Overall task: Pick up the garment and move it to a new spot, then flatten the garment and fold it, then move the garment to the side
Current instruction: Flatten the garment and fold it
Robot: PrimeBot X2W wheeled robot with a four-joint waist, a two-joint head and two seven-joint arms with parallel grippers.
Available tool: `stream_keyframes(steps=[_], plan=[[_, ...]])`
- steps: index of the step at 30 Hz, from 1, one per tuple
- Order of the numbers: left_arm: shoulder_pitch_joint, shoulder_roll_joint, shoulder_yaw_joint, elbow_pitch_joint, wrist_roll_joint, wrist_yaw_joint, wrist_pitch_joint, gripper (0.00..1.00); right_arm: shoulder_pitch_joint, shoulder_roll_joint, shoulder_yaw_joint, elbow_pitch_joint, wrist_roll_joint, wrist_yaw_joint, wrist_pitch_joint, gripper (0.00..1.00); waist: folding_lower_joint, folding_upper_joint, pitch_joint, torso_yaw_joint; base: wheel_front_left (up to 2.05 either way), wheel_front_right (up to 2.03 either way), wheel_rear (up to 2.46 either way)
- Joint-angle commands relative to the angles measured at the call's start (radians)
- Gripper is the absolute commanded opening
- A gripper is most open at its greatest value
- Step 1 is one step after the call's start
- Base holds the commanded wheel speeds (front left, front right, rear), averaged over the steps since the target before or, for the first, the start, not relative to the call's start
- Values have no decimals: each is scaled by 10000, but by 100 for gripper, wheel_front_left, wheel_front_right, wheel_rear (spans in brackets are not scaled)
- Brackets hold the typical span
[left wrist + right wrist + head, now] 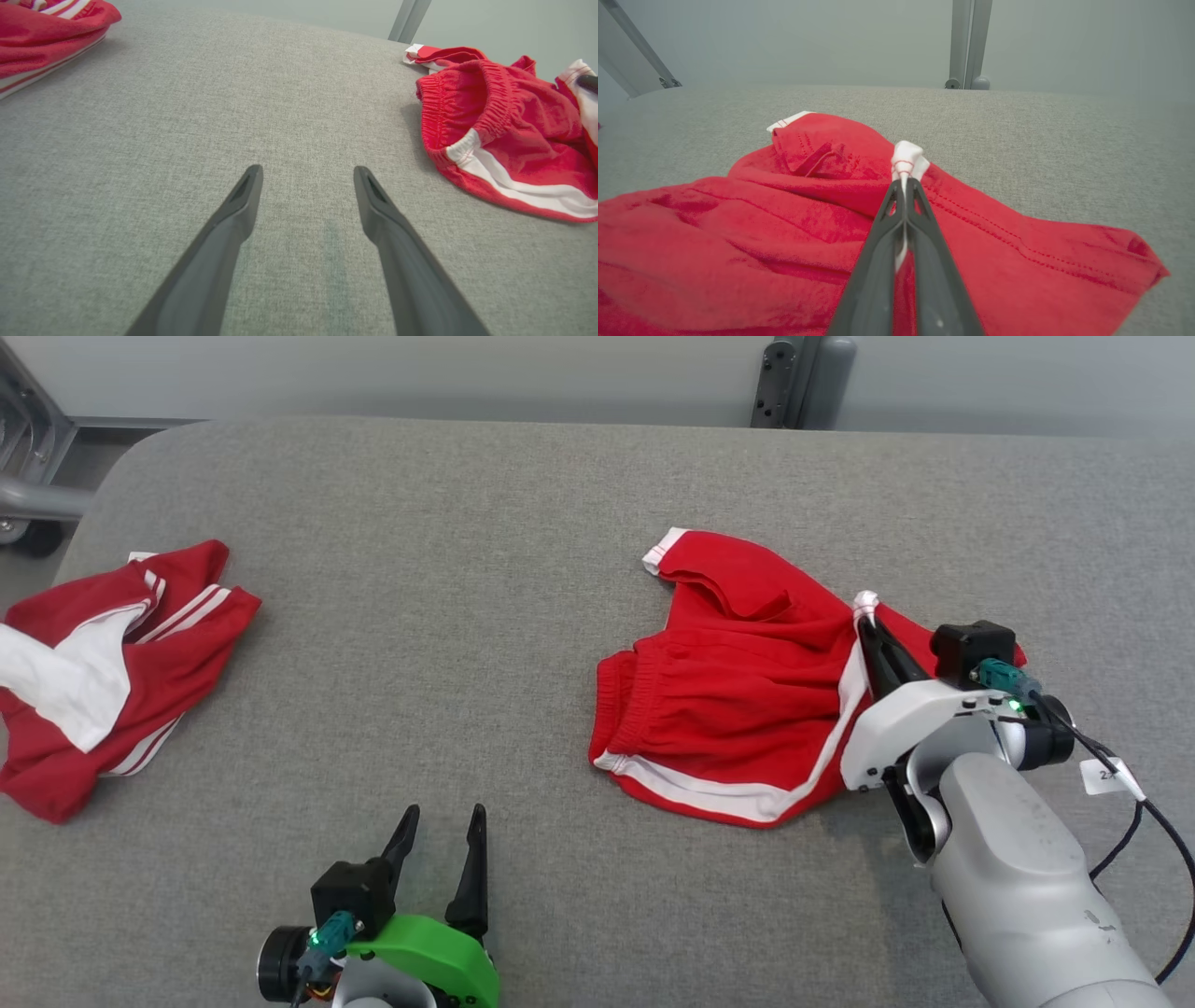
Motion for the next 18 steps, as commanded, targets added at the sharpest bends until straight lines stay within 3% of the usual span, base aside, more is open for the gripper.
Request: stream_keyframes(steps=[1, 8, 9, 10, 11, 12, 18], plan=[[31, 35, 51, -17, 67, 19, -1, 100, 293, -37, -127, -281, 80, -2, -29, 0, 0, 0, -108, -170, 0, 0, 0], [240, 37, 169, 10, 74, -42, -1, 100, 1957, -14, -1082, -2362, 671, -2, -27, 0, 0, 0, -620, -967, 0, 0, 0], [268, 35, 179, 12, 69, -42, -1, 100, 2223, -14, -1185, -2521, 757, -2, -29, 4, 0, 0, -682, -1072, 0, 0, 0], [293, 35, 191, 7, 73, -33, -1, 100, 2460, -21, -1292, -2635, 783, -2, -29, 23, 0, 0, -737, -1176, 0, 0, 0], [320, 37, 215, -5, 91, -20, -1, 100, 2716, -21, -1398, -2751, 835, -2, -29, 79, 0, 0, -796, -1297, 0, 0, 0], [349, 37, 231, -13, 113, 2, -1, 100, 2949, -18, -1493, -2899, 844, -2, -29, 100, 0, 0, -854, -1411, 0, 0, 0], [454, 37, 431, -64, 210, 37, -1, 100, 3780, -8, -1901, -4054, 380, -1, -29, 100, 0, 0, -1062, -1886, 0, 0, 0]])
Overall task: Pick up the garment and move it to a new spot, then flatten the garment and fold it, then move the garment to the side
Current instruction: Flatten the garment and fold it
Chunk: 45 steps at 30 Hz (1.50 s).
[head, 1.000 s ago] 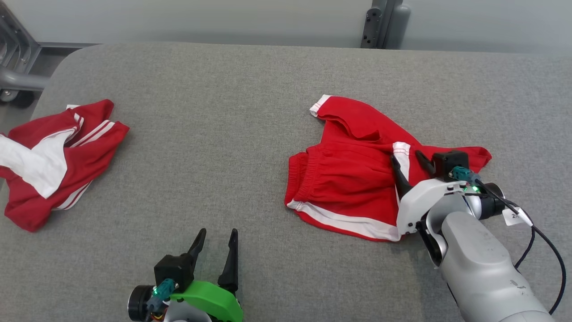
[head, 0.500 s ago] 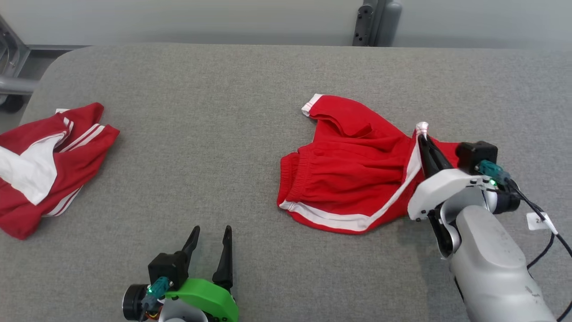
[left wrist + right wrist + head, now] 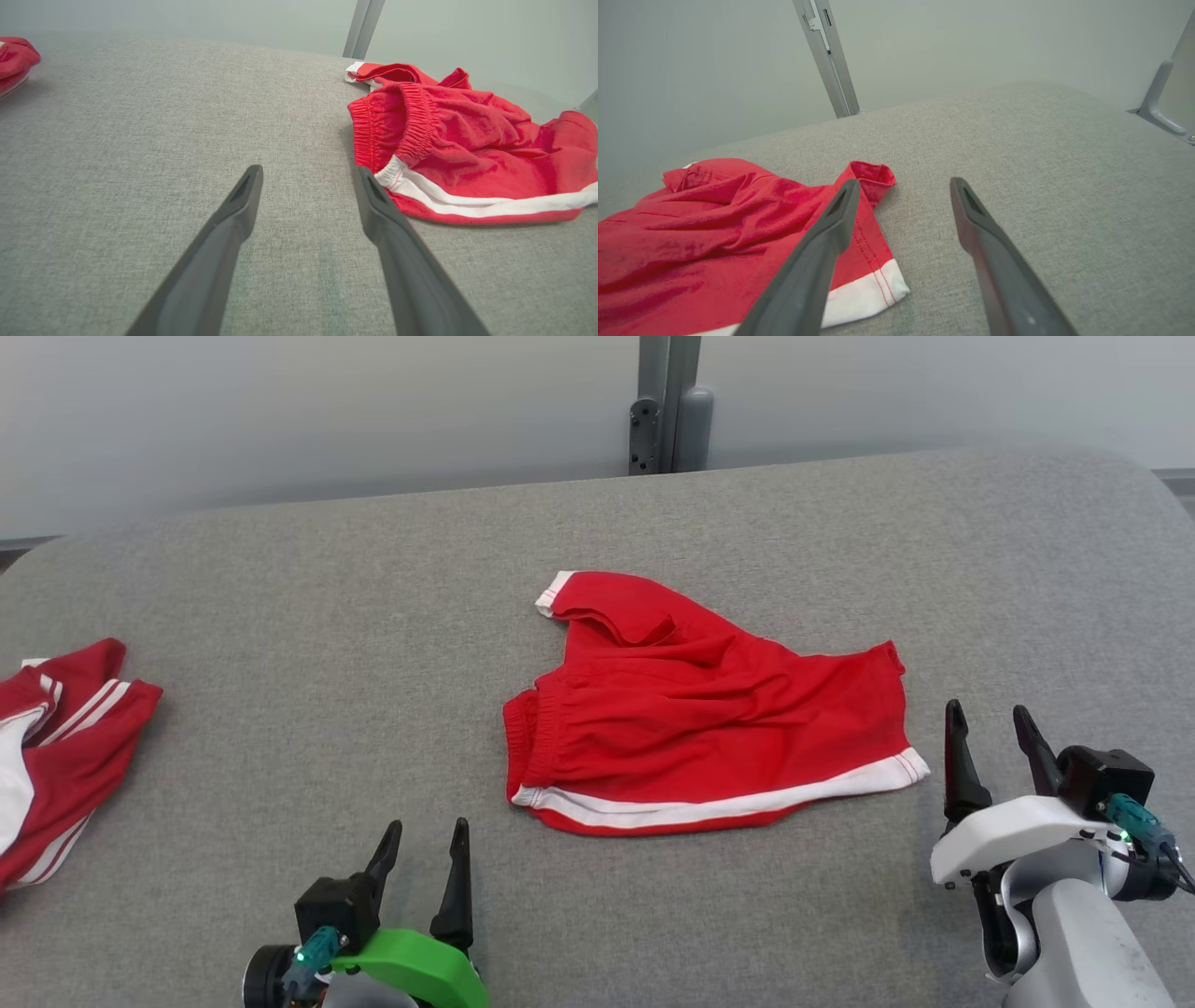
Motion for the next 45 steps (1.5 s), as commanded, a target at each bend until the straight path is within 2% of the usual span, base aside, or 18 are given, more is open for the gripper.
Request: stream_keyframes(steps=[1, 5, 7, 11, 17, 26, 28, 29, 33, 41, 45], plan=[[179, 39, 67, -31, 96, 13, -1, 100, 186, 14, 79, -366, -194, 1, -29, 100, 0, 0, -275, -340, 0, 0, 0], [249, 39, 107, -103, 102, 21, -1, 100, 518, 5, 659, -1156, -528, 1, -29, 100, 0, 0, -494, -408, 0, 0, 0], [347, 39, 218, -294, 291, 217, -1, 100, 730, -10, 1231, -1509, -772, -1, -29, 100, 0, 0, -628, -379, 0, 0, 0], [564, 39, 487, -479, 577, 542, -1, 100, 1087, -2, 1677, -1604, -1061, -1, -29, 100, 0, 0, -775, -254, 0, 0, 0], [936, 39, 976, -613, 1011, 852, -1, 100, 1583, -9, 1765, -1421, -1088, -1, -29, 100, 0, 0, -975, 41, 0, 0, 0], [1455, 37, 1464, -788, 1313, 906, -1, 100, 2038, -9, 1695, -1125, -762, -1, -29, 100, 0, 0, -1220, 182, 0, 0, 0], [1446, 37, 1374, -848, 1239, 762, -1, 100, 2012, -9, 1712, -1103, -778, -1, -29, 100, 0, 0, -1177, 162, 0, 0, 0], [1330, 34, 1002, -847, 432, 70, -1, 100, 1830, -9, 1754, -1101, -800, -1, -29, 100, 0, 0, -1002, 74, 0, 0, 0], [831, 43, 443, -732, 124, -601, -1, 100, 1621, -7, 1865, -1031, -669, -1, -29, 100, 0, 0, -648, -159, 0, 0, 0], [-453, 42, -556, 1, 213, -1110, 1, 100, 1023, -7, 1959, -1122, -713, -1, -29, 100, 0, 0, 481, -963, 0, 0, 0], [-935, 43, -495, 407, 300, -1172, -2, 100, 807, -6, 1880, -1166, -775, -1, -29, 100, 0, 0, 874, -1307, 0, 0, 0]])
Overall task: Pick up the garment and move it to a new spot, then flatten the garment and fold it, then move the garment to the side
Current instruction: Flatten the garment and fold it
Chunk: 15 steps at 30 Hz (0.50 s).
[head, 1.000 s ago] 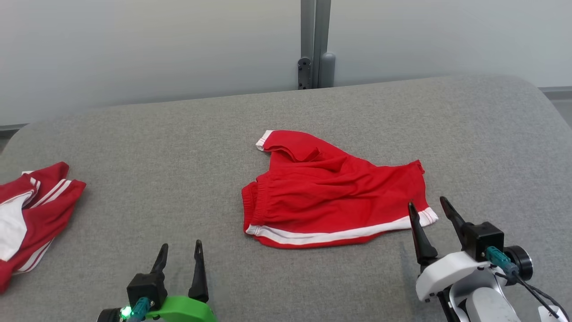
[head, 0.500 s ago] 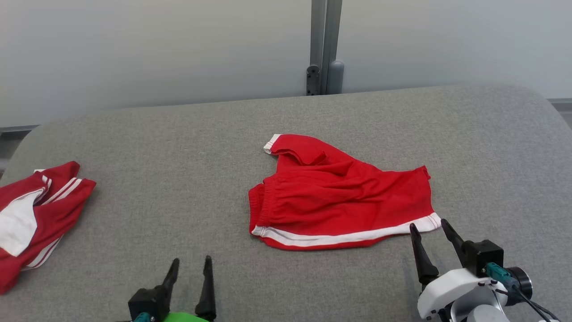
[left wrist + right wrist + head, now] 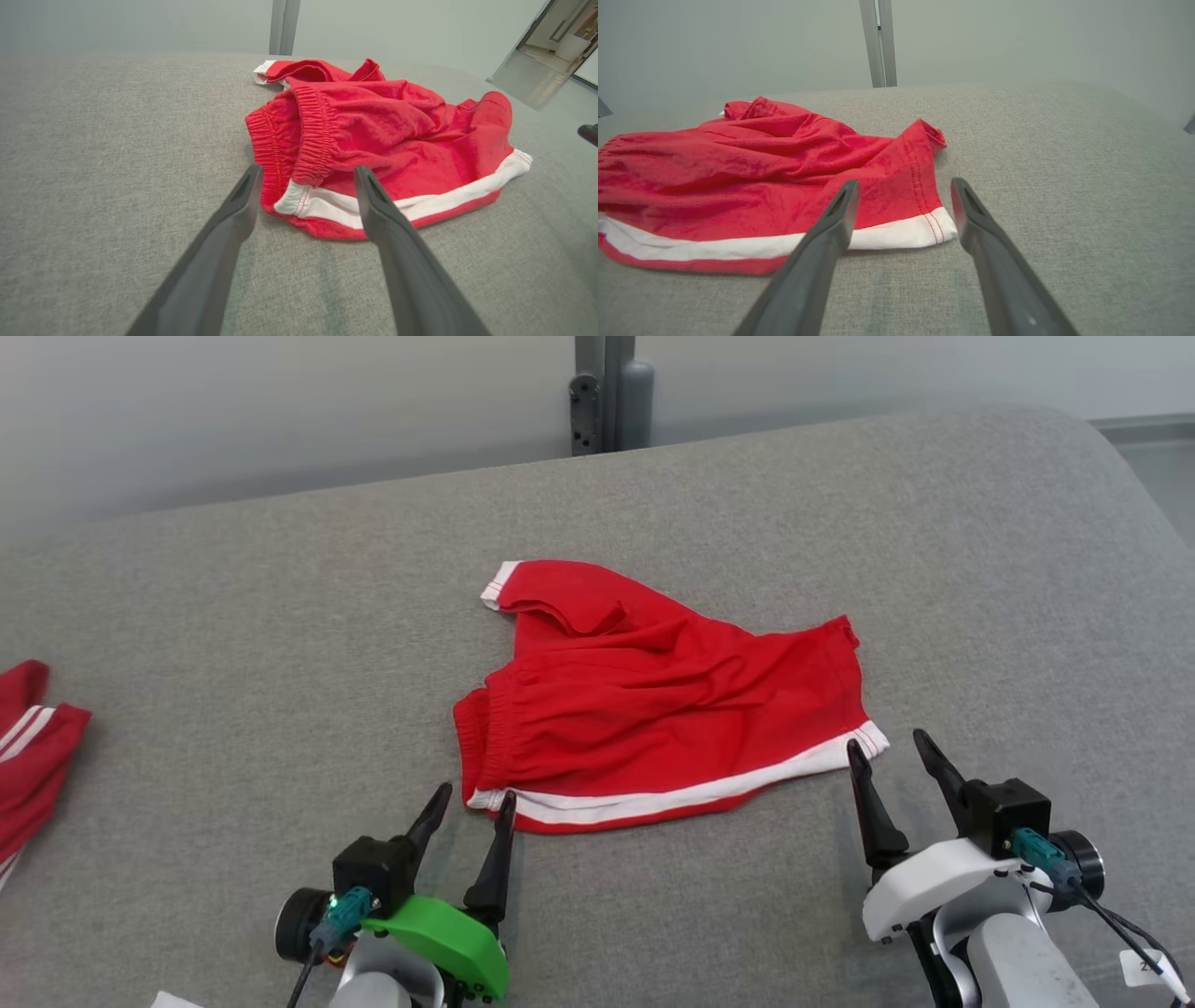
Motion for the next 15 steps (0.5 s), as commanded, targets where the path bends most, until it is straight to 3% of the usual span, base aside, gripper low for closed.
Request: stream_keyframes(steps=[1, 12, 13, 14, 15], plan=[[-228, 49, 100, 102, 101, -32, -2, 100, -145, -19, -14, -44, -29, -2, -29, 100, 0, -1, 614, -605, 0, 0, 0], [-184, 49, 534, 455, 401, -121, -2, 100, -374, -16, 71, -107, 84, -2, -29, 100, 0, -1, 872, -923, 0, 0, 0], [-171, 49, 575, 493, 399, -128, -2, 82, -397, -17, 73, -104, 84, -2, -29, 100, 0, -1, 876, -933, 0, 0, 0], [-181, 49, 615, 477, 380, -133, -2, 44, -415, -19, 68, -110, 91, -2, -29, 100, 0, -1, 884, -937, 0, 0, 0], [-206, 49, 636, 483, 409, -136, -2, 22, -427, -17, 62, -119, 100, -2, -29, 100, 0, -1, 898, -935, 0, 0, 0]])
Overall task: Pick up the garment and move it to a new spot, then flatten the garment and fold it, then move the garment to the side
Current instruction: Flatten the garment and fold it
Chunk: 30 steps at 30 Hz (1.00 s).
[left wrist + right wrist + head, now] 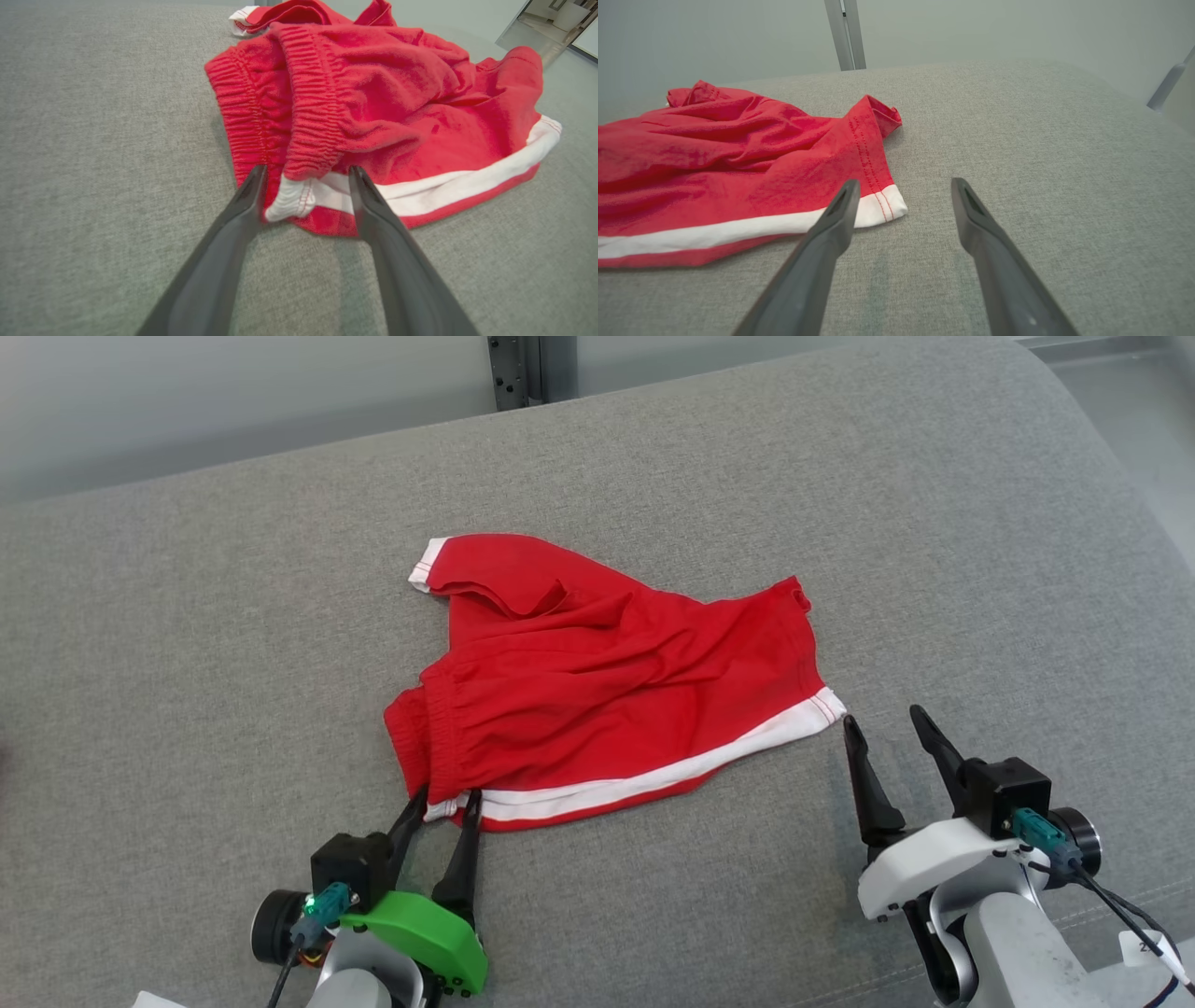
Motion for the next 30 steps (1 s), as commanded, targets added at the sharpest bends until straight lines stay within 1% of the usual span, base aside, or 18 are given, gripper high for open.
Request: stream_keyframes(steps=[1, 4, 8, 10, 16, 23, 26, 27, 28, 29, 30], plan=[[-32, 48, 44, 41, 124, -40, 0, 0, -100, -15, -6, -48, 28, -2, -29, 100, 0, 0, 26, 0, 0, 0, 0], [-98, 49, 215, 36, 136, -8, 0, 0, -94, -17, -54, -42, -5, -2, -29, 100, 0, 0, 18, 64, 0, 0, 0], [152, 54, 760, -262, 2, 371, 0, 0, 126, -12, 53, 69, 1, -2, -29, 100, 0, 0, -115, 302, 0, 0, 0], [333, 46, 985, -347, -2, 477, 0, 0, 195, -12, 224, 146, 3, -2, -29, 100, 0, 0, -182, 463, 0, 0, 0], [513, 49, 1273, -382, 175, 432, -2, 0, 258, -20, 1097, 538, 276, -2, -29, 100, 0, 0, -183, 842, 0, 0, 0], [462, 49, 1221, -405, -4, 433, 0, 0, -39, -15, 1089, 1107, 524, -2, -29, 100, 0, 0, -48, 1136, 0, 0, 0], [324, 49, 1098, -449, -49, 454, 0, 0, -264, -17, 1268, 1595, 486, -2, -29, 100, 0, 0, 79, 1268, 0, 0, 0], [287, 51, 1082, -463, -51, 457, 0, 0, -316, -17, 1353, 1725, 488, -2, -29, 83, 0, 0, 113, 1296, 0, 0, 0], [257, 51, 1077, -473, -45, 454, -2, 0, -364, -18, 1425, 1850, 507, -2, -27, 62, 0, 0, 136, 1317, 0, 0, 0], [231, 51, 1090, -485, -59, 453, 0, 0, -388, -18, 1494, 2063, 568, -2, -4, 1, 0, 0, 157, 1343, 0, 0, 0], [223, 51, 1100, -480, -59, 449, 0, 0, -417, -21, 1552, 2193, 654, -2, -3, 0, 0, 0, 163, 1357, 0, 0, 0]])
